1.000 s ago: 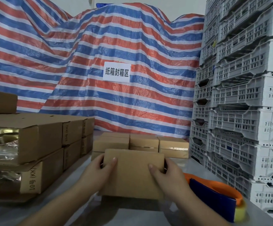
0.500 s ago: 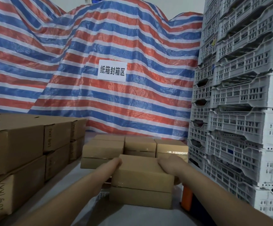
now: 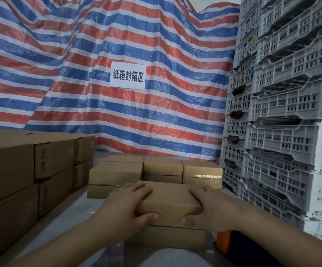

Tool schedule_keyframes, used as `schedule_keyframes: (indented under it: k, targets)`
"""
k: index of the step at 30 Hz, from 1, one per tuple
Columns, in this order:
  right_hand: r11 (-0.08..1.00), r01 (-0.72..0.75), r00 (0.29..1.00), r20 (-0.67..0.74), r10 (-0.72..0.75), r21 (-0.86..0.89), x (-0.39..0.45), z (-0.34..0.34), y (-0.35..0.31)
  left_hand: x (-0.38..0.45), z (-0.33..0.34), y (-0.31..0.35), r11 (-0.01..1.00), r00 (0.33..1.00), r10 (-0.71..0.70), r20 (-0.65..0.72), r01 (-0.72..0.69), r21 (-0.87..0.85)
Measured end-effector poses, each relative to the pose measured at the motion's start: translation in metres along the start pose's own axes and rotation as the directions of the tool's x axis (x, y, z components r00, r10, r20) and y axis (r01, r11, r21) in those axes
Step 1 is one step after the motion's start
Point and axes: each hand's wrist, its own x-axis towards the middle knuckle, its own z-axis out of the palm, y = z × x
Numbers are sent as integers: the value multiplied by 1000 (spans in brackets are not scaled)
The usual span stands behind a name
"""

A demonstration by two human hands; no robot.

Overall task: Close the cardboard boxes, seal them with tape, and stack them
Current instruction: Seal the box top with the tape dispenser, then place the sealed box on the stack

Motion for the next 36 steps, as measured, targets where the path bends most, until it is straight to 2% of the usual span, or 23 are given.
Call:
schedule_keyframes:
  k: [3,8,15,24,31,34,36]
  targets:
    - [998,0,1000,-25,-1,-56,10,-5,5,18,0,7,991,1000,-8,9,6,137]
    - [994,-61,997,49,66,-93,46,-15,20,59,11,10,965,1000,29,-7,-26,260]
    - [974,-122,986,86,140,-192,115,-18,27,114,25,-11,923,998,-58,30,42,383]
    - [946,-178,984,-36,175,-270,174,-8,31,153,38,-34,885,988,-148,39,115,451]
    - [934,-173,981,-135,137,-312,182,-1,36,160,46,-35,864,974,-226,3,198,463]
    - [926,-177,977,-171,125,-333,170,-1,32,152,40,-29,859,979,-202,-37,195,473]
    - [924,-161,963,-260,70,-346,158,-5,27,140,27,-19,871,987,-154,-44,157,465]
